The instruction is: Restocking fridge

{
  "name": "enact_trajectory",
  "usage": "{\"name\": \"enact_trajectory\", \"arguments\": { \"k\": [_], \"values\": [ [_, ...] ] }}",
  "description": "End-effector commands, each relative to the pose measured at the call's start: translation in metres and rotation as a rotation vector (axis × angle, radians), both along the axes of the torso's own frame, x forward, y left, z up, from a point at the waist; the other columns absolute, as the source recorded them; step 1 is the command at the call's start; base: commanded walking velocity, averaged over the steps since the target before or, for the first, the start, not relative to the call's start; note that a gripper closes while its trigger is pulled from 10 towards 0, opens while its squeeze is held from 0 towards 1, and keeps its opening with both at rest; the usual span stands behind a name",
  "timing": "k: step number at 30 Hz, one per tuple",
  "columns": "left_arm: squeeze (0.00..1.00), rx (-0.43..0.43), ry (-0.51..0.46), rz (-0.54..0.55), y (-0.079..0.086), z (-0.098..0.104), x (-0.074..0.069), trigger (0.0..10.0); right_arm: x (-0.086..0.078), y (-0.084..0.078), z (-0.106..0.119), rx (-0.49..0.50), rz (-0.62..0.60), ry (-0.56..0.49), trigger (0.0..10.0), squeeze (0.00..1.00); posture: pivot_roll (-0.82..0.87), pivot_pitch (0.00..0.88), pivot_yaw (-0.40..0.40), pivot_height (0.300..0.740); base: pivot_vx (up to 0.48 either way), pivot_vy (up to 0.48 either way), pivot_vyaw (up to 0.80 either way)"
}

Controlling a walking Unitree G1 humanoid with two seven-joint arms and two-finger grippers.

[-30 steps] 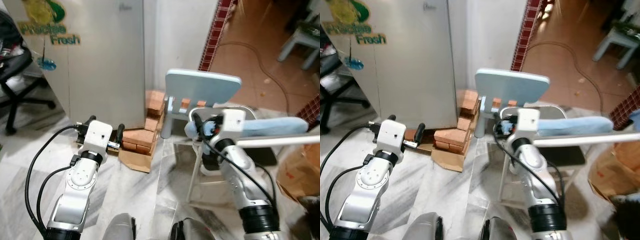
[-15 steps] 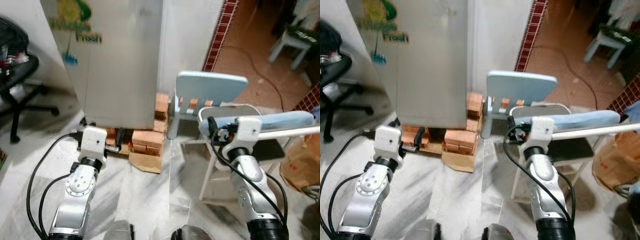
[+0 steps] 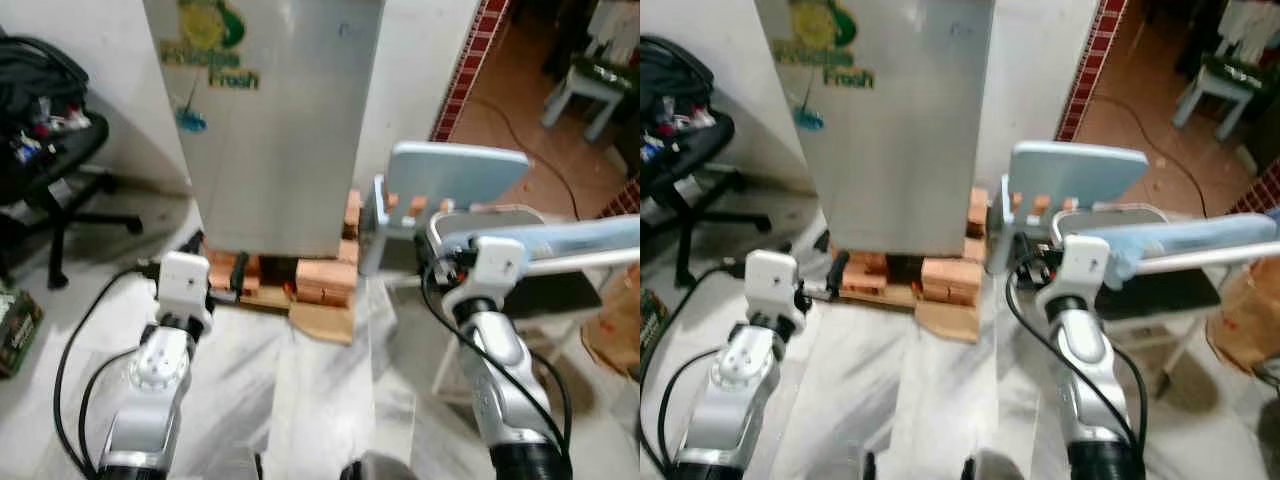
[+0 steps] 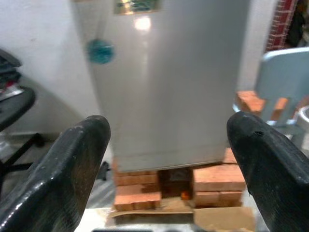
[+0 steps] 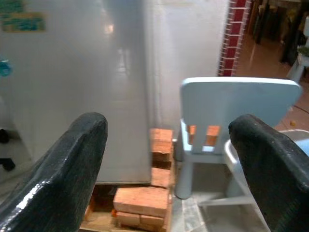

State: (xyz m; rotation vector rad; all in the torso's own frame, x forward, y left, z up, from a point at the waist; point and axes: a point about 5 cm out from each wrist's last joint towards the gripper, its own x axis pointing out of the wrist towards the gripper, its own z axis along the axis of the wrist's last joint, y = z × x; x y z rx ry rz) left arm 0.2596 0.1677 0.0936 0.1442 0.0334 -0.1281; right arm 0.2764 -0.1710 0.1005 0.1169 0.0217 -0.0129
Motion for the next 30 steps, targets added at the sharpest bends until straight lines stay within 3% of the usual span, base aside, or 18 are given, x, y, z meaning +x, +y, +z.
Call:
{"name": "enact_trajectory", "arguments": {
  "k": [1,17,30],
  "values": [
    [0.0,0.01,-0.004,0.006,0.0052,0.0006,0.0006,10.0,0.0029,0.0056,0.0065,0.004,0.016,-0.027,10.0,0.0,0.03,0.033,-0.063,0.74,0.0,0.48,0.0],
    [0.0,0.0,-0.04,0.009,0.0084,0.0069,0.0057,10.0,0.0049,0.004,0.0049,0.009,-0.014,-0.026,10.0,0.0,0.03,0.028,-0.053,0.74,0.0,0.469,-0.44],
    [0.0,-0.001,-0.047,0.018,0.0088,0.0062,0.004,10.0,0.0039,0.0046,0.0052,-0.021,-0.023,-0.031,10.0,0.0,0.03,0.029,-0.052,0.74,0.0,0.0,0.0]
  ]
}}
